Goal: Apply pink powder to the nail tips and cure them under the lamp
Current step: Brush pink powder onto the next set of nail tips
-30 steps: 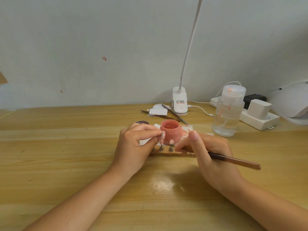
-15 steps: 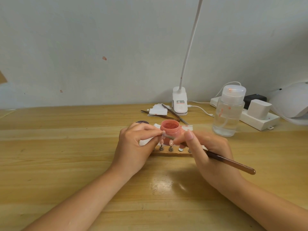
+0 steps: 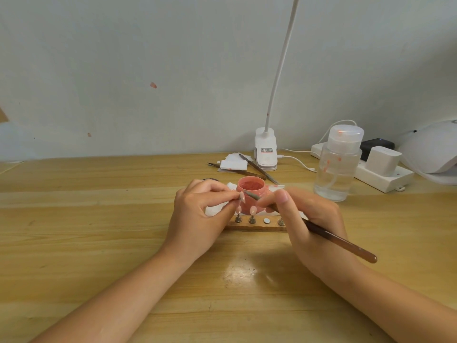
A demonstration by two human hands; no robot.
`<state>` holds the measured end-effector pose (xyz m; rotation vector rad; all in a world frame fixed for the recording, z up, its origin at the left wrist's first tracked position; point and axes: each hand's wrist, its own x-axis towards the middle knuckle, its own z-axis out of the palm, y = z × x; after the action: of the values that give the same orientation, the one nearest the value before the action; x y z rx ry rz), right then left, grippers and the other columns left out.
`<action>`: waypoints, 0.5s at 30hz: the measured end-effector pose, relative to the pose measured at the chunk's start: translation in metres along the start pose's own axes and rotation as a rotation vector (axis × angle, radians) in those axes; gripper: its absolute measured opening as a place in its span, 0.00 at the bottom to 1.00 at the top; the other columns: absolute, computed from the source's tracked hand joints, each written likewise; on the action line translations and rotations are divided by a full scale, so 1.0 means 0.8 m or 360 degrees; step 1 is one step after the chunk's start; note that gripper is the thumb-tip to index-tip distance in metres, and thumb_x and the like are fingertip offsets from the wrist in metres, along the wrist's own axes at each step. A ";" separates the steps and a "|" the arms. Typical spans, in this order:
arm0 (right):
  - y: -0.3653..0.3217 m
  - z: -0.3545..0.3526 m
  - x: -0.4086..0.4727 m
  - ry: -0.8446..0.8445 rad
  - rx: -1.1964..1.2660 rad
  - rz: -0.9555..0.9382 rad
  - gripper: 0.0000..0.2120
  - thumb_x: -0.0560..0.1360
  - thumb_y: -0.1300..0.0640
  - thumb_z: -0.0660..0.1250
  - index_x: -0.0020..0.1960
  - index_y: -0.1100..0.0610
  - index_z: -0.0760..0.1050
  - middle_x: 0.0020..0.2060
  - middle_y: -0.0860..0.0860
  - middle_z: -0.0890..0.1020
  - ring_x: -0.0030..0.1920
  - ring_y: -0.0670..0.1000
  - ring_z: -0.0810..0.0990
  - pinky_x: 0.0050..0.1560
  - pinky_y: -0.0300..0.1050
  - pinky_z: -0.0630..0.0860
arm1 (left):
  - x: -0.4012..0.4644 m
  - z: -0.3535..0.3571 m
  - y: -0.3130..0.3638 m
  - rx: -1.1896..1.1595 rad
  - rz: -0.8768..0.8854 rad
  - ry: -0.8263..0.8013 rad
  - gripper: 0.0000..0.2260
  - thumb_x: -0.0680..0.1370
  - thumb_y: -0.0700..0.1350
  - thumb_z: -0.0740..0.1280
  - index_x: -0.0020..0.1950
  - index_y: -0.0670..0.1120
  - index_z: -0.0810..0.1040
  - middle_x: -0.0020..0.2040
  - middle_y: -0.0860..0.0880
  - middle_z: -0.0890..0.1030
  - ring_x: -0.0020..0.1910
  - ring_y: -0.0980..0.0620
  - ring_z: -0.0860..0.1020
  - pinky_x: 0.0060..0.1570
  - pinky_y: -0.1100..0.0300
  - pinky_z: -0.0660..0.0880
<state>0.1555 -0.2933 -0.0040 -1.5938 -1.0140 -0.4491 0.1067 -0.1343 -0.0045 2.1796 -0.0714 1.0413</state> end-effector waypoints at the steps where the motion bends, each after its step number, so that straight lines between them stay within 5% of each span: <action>1: 0.000 0.000 0.000 -0.0004 0.0004 0.0018 0.19 0.77 0.50 0.56 0.39 0.57 0.82 0.36 0.45 0.83 0.39 0.43 0.81 0.42 0.38 0.76 | 0.000 0.000 0.000 0.0003 -0.0004 0.0000 0.08 0.68 0.36 0.73 0.44 0.47 0.84 0.39 0.55 0.79 0.45 0.53 0.75 0.51 0.49 0.69; 15: -0.001 0.000 0.001 0.0068 0.0055 -0.0032 0.21 0.77 0.49 0.56 0.36 0.58 0.81 0.33 0.43 0.81 0.35 0.42 0.80 0.38 0.33 0.73 | 0.000 0.000 0.000 0.0036 -0.0003 -0.0027 0.06 0.69 0.37 0.73 0.42 0.47 0.84 0.38 0.57 0.78 0.45 0.55 0.74 0.51 0.48 0.68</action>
<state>0.1553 -0.2928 -0.0035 -1.5383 -1.0012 -0.4756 0.1068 -0.1343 -0.0043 2.2087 -0.0654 1.0271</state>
